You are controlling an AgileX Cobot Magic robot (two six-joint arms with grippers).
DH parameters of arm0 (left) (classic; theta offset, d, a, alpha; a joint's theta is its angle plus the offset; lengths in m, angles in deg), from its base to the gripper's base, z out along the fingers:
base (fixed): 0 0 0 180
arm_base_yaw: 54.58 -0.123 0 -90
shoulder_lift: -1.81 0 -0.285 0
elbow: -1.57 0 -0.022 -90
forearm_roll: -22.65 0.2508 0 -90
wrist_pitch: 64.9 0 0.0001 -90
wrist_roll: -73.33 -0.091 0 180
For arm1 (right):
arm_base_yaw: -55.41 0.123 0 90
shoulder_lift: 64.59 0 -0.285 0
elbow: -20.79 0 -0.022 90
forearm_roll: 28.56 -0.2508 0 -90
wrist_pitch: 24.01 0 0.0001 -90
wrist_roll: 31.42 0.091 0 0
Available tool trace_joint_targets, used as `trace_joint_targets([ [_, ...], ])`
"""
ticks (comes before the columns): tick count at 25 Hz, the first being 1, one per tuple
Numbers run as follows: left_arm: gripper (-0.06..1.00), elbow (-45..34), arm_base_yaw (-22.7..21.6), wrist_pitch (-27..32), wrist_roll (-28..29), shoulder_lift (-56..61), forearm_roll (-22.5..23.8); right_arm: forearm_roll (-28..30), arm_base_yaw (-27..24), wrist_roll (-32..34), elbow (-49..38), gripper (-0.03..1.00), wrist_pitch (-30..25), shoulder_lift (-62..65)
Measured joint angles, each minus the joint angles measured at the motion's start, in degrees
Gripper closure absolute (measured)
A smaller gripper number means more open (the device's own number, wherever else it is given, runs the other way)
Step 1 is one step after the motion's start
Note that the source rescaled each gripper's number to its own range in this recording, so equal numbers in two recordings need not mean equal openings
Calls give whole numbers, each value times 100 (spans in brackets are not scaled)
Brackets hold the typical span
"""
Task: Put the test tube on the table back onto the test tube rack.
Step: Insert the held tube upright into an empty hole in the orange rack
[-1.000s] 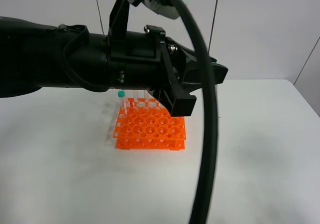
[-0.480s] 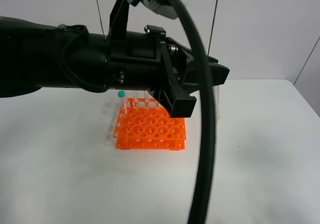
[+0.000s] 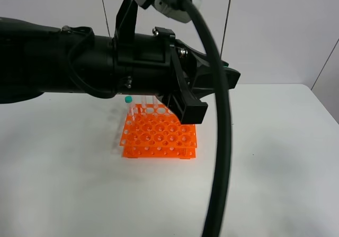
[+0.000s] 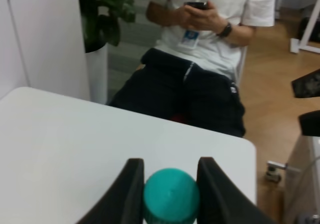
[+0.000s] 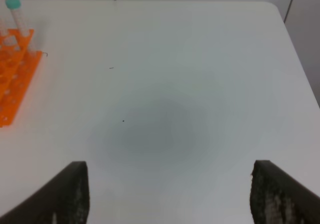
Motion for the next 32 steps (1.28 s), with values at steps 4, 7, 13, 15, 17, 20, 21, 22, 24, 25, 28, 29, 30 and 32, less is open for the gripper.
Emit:
trace_joint_targets([
  [4, 94, 0, 97, -481, 580, 0, 837, 0, 0, 0, 0, -3, 0, 0],
  [7, 94, 0, 273, -1284, 1679, 0, 2071, 0, 0, 0, 0, -3, 0, 0],
  [13, 94, -130, 257, -3010, 6180, -6, 5962, 0, 0, 0, 0, -3, 0, 0],
  [15, 94, -184, 190, -3213, 7096, -21, 6705, 0, 0, 0, 0, -3, 0, 0],
  [17, 94, -232, -60, -3467, 8706, -104, 7969, 0, 0, 0, 0, -3, 0, 0],
  [20, 94, -250, -440, -3654, 10358, -325, 9573, 0, 0, 0, 0, -3, 0, 0],
  [21, 94, -250, -542, -3720, 10696, -428, 9949, 0, 0, 0, 0, -3, 0, 0],
  [22, 94, -250, -611, -3801, 11003, -501, 10199, 0, 0, 5, 0, -3, 0, 0],
  [24, 94, -250, -738, -3959, 11322, -662, 10501, 0, 0, 5, 0, -3, 0, 0],
  [25, 94, -250, -785, -4019, 11389, -748, 10564, 0, 0, 5, 0, -3, 0, 0],
  [28, 94, -255, -993, -4091, 11444, -998, 10626, 0, 0, 5, 0, -3, 0, 0],
  [29, 94, -256, -1069, -4162, 11449, -1094, 10605, 0, 0, 5, 0, -3, 0, 0],
  [30, 94, -256, -1165, -4251, 11449, -1196, 10549, 0, 0, 5, 0, -3, 0, 0],
  [32, 94, -256, -1355, -4429, 11457, -1409, 10457, 0, 0, 5, 0, -3, 0, 0],
])
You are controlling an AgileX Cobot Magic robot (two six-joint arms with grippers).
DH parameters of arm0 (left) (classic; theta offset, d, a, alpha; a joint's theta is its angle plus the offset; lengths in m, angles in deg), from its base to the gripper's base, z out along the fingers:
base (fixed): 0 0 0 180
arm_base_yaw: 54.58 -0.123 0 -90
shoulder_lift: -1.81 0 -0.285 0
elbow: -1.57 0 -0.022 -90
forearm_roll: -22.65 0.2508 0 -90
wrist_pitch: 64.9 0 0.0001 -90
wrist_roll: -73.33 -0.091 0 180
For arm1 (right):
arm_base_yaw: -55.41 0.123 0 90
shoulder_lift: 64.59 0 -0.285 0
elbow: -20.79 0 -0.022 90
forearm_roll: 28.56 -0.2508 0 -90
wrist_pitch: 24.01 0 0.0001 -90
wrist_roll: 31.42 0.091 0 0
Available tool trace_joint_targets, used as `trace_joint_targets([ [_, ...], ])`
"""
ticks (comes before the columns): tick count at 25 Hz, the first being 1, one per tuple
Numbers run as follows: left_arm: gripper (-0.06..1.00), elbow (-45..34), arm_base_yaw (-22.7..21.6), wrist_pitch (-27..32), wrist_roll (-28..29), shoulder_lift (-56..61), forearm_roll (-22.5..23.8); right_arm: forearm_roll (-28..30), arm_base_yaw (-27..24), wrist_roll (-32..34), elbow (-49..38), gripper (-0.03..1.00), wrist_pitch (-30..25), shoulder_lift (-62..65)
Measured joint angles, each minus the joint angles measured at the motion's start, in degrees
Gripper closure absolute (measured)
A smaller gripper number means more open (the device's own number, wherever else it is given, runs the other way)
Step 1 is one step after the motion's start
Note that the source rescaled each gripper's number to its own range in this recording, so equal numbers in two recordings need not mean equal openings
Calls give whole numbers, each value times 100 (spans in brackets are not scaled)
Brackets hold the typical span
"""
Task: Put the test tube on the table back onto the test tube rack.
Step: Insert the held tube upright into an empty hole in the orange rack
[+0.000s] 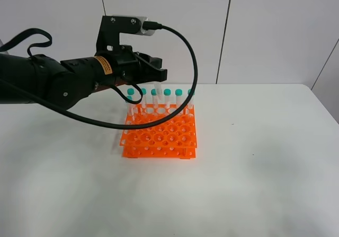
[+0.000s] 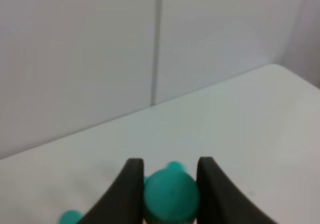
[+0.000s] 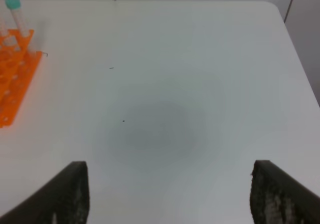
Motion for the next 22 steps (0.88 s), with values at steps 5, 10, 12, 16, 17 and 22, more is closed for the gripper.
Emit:
trace_joint_targets([
  [5, 94, 0, -288, -401, -407, -454, -62, 0, 0, 0, 0, -3, 0, 0],
  [10, 94, 0, -436, -687, -886, -845, -149, 0, 0, 0, 0, -3, 0, 0],
  [12, 94, 0, -443, -751, -963, -954, -201, 0, 0, 0, 0, -3, 0, 0],
  [16, 94, 0, -443, -603, -1185, -1028, -219, 0, 0, 0, 0, -3, 0, 0],
  [17, 94, 0, -448, -535, -1230, -1028, -219, 0, 0, 0, 0, -3, 0, 0],
  [22, 94, 0, -572, -354, -1345, -1028, -226, 0, 0, 0, 0, -3, 0, 0],
])
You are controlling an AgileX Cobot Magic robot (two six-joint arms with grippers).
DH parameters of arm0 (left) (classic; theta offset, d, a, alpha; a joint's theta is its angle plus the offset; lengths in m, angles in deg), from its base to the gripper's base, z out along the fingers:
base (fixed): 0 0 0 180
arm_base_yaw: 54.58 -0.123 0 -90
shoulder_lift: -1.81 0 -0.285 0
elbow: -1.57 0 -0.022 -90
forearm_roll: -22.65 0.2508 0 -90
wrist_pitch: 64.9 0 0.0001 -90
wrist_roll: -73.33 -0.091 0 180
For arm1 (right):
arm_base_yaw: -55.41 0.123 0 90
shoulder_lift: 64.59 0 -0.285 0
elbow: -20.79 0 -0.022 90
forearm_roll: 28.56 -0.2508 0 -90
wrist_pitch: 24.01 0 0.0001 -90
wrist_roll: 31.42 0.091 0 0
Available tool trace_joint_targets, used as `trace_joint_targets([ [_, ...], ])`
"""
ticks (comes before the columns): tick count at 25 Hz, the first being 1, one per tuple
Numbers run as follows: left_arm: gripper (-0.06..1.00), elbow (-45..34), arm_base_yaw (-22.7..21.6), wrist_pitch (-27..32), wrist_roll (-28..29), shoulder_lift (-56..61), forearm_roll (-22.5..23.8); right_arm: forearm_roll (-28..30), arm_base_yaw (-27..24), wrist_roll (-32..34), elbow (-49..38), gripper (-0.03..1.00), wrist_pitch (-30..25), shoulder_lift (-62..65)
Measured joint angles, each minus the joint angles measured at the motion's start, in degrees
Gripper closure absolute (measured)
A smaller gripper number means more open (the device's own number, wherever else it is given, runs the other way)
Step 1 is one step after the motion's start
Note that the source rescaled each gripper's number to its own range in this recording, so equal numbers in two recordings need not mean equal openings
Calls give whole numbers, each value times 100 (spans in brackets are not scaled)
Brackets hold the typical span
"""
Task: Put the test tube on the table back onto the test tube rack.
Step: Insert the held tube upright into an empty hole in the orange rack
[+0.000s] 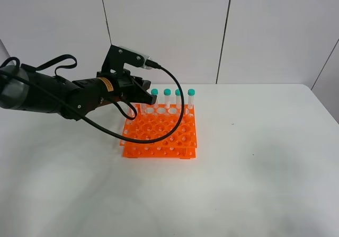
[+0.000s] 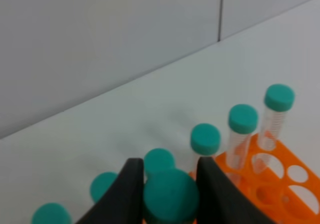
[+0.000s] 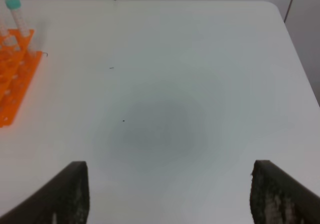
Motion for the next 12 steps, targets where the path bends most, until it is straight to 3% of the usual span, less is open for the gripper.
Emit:
trace_joint_targets([
  [12, 94, 0, -6, 28, 277, -43, -9, 0, 0, 0, 0, -3, 0, 0],
])
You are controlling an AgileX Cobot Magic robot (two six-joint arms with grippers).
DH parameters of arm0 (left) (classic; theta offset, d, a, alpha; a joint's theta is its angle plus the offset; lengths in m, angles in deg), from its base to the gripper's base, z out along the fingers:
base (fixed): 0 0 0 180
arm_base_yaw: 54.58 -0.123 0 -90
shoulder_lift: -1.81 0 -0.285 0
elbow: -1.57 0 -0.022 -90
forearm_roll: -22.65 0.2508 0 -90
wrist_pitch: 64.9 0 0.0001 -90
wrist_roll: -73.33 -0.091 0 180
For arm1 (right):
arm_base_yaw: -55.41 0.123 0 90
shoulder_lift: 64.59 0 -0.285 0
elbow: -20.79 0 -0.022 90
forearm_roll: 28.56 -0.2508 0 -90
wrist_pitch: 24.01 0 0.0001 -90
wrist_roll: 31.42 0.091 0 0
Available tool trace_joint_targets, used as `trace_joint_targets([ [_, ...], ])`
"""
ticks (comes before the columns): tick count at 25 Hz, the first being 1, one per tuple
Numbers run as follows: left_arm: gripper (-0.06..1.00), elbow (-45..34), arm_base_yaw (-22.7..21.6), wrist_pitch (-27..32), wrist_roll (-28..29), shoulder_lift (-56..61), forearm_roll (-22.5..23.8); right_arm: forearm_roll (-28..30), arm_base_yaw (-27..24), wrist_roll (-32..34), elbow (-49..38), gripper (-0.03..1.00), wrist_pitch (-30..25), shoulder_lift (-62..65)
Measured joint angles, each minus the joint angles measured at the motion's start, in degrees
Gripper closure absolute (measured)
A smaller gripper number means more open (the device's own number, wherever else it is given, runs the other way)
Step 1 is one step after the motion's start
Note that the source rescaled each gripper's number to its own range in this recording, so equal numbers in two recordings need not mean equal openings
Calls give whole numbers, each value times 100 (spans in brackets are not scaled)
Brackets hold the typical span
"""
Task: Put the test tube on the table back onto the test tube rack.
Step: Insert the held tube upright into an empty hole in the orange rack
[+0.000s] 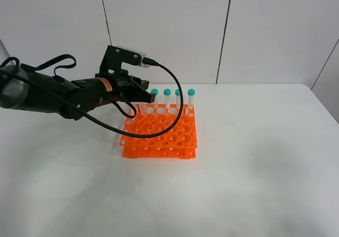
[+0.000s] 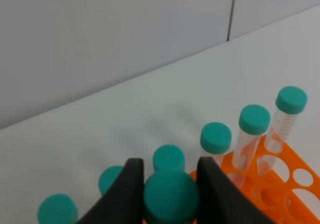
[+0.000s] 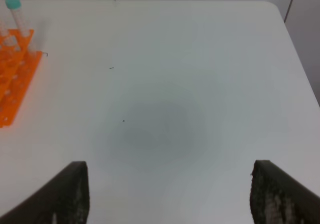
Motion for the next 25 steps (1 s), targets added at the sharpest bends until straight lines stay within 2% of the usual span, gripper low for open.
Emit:
trace_joint_targets([
  [10, 94, 11, 0, -138, 4, -141, 0, 0, 0, 0, 0, -3, 0, 0],
  [25, 94, 247, 0, 130, -23, -188, 0, -5, 0, 0, 0, -3, 0, 0],
])
